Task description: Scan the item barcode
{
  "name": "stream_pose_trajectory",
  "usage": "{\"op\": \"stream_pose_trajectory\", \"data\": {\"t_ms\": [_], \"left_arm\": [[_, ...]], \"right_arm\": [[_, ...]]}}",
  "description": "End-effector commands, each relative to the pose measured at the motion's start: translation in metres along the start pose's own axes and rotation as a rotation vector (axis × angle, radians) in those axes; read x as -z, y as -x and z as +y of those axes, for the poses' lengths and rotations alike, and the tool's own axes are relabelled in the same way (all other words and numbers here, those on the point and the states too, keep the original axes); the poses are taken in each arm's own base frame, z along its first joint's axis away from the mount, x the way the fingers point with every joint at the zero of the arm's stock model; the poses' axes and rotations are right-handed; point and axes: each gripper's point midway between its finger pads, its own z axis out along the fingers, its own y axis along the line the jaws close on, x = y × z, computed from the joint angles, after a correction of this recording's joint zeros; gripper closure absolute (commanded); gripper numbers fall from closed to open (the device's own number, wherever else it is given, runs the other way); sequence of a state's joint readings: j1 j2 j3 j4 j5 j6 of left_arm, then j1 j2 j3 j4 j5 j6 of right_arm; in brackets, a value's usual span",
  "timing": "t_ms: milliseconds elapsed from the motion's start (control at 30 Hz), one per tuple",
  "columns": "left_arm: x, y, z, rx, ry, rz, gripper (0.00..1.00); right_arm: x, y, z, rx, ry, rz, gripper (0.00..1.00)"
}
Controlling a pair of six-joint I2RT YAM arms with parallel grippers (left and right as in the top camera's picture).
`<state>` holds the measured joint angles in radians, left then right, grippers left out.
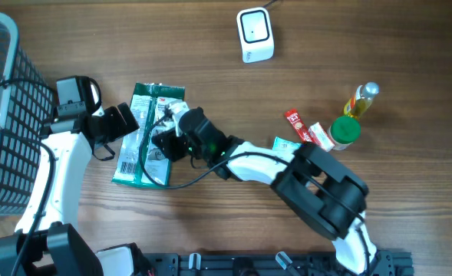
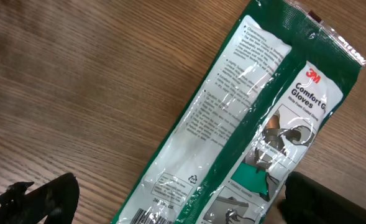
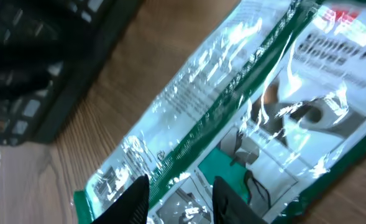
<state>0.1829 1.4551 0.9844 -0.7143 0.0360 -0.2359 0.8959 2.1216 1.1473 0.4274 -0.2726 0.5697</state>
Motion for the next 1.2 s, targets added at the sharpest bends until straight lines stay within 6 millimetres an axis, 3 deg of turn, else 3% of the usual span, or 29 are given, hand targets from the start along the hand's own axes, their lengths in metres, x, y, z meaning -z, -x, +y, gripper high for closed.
{"op": "stream_pose_trajectory", "data": {"t_ms": [0,233,433,600,733,800,900,1000,1167], "left_arm": [[-0.001,-0.002,-0.002,-0.023,-0.007,0.008,0.00],[-0.001,-0.002,-0.002,-0.023,-0.007,0.008,0.00],[-0.001,-0.002,-0.002,-0.023,-0.007,0.008,0.00],[-0.001,-0.002,-0.002,-0.023,-0.007,0.008,0.00],[-0.001,-0.002,-0.002,-0.023,-0.007,0.008,0.00],[-0.001,-0.002,-0.002,-0.023,-0.007,0.008,0.00],[-0.001,-0.002,-0.002,-0.023,-0.007,0.008,0.00],[-0.001,-0.002,-0.002,-0.023,-0.007,0.008,0.00],[-0.001,-0.002,-0.002,-0.023,-0.007,0.008,0.00]], "right_arm": [[-0.009,-0.024,-0.009,-0.001,0.012,0.076,0.69],[0.000,-0.041,-0.047,-0.205,-0.117,0.161,0.77],[0.012,-0.052,-0.063,-0.271,-0.194,0.215,0.76],[0.047,-0.040,-0.084,-0.330,-0.347,0.225,0.76],[0.087,-0.032,-0.098,-0.340,-0.496,0.234,0.70],[0.099,-0.020,-0.091,-0.290,-0.496,0.216,0.70],[0.101,0.010,-0.073,-0.261,-0.432,0.123,0.70],[0.095,0.026,-0.069,-0.235,-0.400,0.062,0.65],[0.068,0.031,-0.055,-0.083,-0.310,0.033,0.61]]}}
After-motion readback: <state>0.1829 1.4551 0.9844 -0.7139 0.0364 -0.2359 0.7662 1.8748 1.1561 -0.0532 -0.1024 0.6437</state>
